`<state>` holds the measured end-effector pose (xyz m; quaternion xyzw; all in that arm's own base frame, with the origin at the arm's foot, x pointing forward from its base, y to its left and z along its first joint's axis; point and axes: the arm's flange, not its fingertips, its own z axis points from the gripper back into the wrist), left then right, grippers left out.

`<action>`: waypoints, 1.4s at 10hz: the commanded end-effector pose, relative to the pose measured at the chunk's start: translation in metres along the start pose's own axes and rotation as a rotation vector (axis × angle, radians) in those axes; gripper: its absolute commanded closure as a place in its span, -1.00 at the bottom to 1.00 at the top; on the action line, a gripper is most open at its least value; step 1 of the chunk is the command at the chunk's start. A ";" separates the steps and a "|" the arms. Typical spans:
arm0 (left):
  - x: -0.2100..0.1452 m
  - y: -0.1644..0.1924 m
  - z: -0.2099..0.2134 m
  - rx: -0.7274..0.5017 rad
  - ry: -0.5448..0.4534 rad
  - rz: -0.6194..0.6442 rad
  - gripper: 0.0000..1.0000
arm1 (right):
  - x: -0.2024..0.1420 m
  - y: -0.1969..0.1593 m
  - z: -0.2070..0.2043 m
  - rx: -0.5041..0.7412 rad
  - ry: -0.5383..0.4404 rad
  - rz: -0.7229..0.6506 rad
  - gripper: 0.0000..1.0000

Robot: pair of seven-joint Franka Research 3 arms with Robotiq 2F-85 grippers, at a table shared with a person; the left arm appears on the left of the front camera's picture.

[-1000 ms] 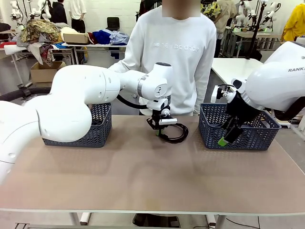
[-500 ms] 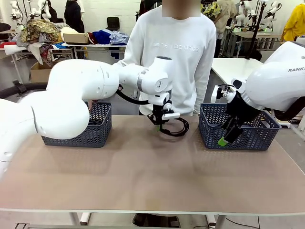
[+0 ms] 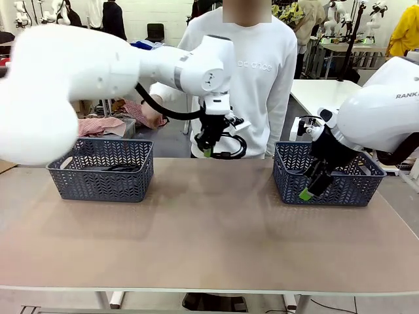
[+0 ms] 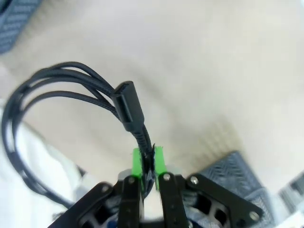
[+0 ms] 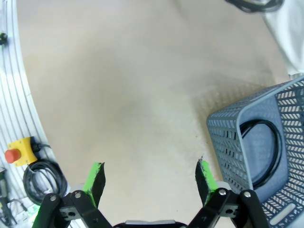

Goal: Organize the cables according to human instructions.
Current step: Pick up a bundle of cables and place it in the basket indicated by the human.

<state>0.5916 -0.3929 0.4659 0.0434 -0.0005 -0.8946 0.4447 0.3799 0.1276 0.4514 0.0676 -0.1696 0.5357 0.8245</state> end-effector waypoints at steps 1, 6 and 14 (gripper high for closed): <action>-0.020 -0.065 0.012 0.011 -0.049 0.138 1.00 | 0.001 0.001 -0.001 -0.006 0.005 -0.006 -1.00; -0.104 -0.156 0.039 0.048 -0.056 0.390 1.00 | 0.001 0.001 -0.001 -0.006 0.005 -0.006 -1.00; -0.213 -0.213 0.019 0.050 -0.029 0.488 1.00 | 0.001 0.001 -0.001 -0.006 0.005 -0.006 -1.00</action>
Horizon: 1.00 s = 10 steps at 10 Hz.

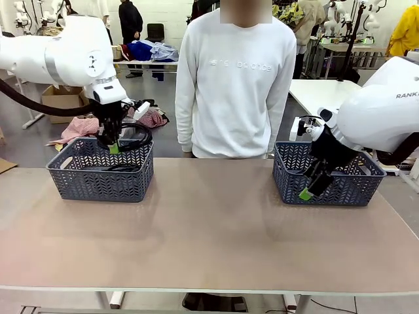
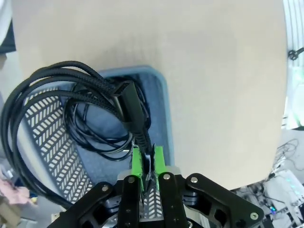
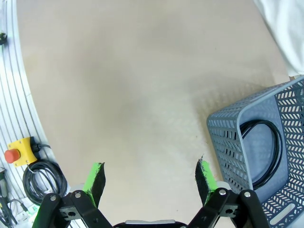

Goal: Organize the cables according to human instructions.
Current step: Pick up a bundle of cables and place it in the basket indicated by the human.

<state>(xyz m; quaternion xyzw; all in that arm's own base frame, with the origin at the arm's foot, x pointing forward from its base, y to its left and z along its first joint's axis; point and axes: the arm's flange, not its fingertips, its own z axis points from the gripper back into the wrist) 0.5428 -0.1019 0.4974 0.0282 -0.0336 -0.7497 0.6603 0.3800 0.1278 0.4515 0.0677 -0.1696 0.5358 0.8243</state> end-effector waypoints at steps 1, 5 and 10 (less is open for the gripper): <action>-0.015 0.010 -0.008 0.028 0.011 -0.046 1.00 | 0.000 0.001 -0.001 -0.006 0.005 -0.006 -1.00; -0.034 0.025 -0.029 0.025 0.006 -0.043 1.00 | 0.000 0.001 -0.001 -0.006 0.005 -0.006 -1.00; -0.047 0.032 -0.045 0.037 -0.005 -0.022 0.37 | 0.000 0.001 -0.001 -0.006 0.005 -0.006 -1.00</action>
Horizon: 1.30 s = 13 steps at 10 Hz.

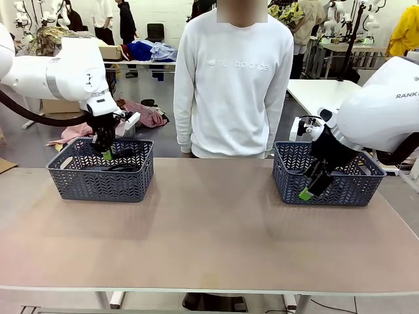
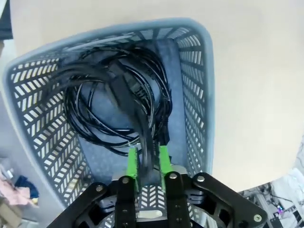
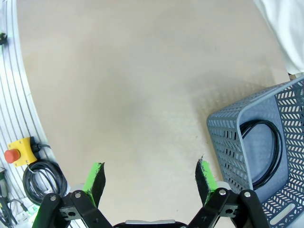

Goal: Organize the cables according to human instructions.
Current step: Pick up a bundle of cables and place it in the basket indicated by the human.

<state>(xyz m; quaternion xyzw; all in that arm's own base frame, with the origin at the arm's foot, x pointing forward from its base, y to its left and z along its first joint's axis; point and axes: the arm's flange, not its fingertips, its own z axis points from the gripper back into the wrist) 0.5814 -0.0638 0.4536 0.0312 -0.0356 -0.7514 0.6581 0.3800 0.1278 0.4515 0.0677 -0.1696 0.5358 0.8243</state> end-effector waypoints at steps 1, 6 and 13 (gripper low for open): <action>-0.004 0.004 0.002 0.039 -0.006 -0.008 0.06 | 0.000 0.001 -0.001 -0.006 0.005 -0.006 -1.00; 0.003 0.005 0.026 0.004 -0.022 -0.023 -0.80 | 0.000 0.001 -0.001 -0.006 0.005 -0.006 -1.00; 0.009 0.004 0.032 -0.003 -0.016 -0.007 -1.00 | 0.000 0.001 -0.001 -0.006 0.005 -0.006 -1.00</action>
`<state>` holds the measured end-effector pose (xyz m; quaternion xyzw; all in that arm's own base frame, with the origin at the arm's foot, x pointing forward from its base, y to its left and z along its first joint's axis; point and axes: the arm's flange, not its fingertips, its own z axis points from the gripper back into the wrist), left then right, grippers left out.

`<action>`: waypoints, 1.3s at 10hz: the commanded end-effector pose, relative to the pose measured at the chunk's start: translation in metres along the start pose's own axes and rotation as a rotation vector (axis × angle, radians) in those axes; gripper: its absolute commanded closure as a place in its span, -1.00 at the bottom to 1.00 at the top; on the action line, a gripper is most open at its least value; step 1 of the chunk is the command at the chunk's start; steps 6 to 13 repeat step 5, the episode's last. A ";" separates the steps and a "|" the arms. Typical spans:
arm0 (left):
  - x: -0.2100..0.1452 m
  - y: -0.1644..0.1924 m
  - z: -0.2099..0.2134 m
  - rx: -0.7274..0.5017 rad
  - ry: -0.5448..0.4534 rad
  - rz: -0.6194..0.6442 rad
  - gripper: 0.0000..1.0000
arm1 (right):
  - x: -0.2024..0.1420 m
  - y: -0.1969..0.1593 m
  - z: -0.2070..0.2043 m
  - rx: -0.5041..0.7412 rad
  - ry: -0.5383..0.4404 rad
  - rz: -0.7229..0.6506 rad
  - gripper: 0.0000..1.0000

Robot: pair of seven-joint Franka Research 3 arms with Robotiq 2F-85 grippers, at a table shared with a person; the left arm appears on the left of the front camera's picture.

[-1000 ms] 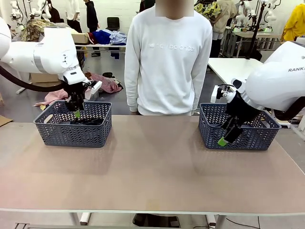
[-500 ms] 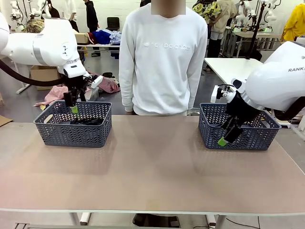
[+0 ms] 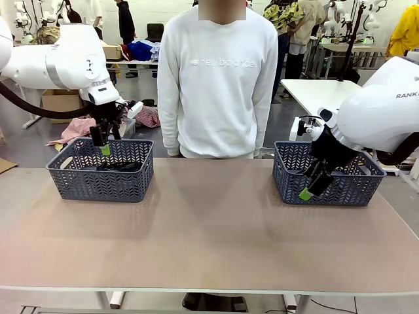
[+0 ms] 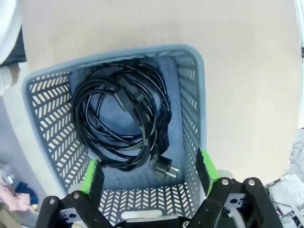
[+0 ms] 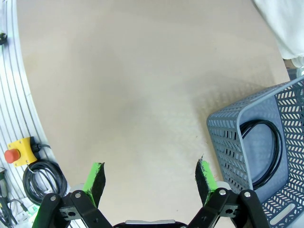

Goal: Organize the cables according to human instructions.
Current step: Pick up a bundle of cables and place it in the basket indicated by the human.

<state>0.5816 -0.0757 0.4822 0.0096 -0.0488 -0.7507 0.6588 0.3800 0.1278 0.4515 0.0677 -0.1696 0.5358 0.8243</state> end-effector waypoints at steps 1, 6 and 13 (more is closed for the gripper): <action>-0.002 0.000 0.004 0.005 0.033 -0.011 -1.00 | 0.000 0.001 -0.001 -0.006 0.005 -0.006 -1.00; -0.002 0.000 0.004 0.005 0.033 -0.011 -1.00 | 0.000 0.001 -0.001 -0.006 0.005 -0.006 -1.00; -0.002 0.000 0.004 0.005 0.033 -0.011 -1.00 | 0.000 0.001 -0.001 -0.006 0.005 -0.006 -1.00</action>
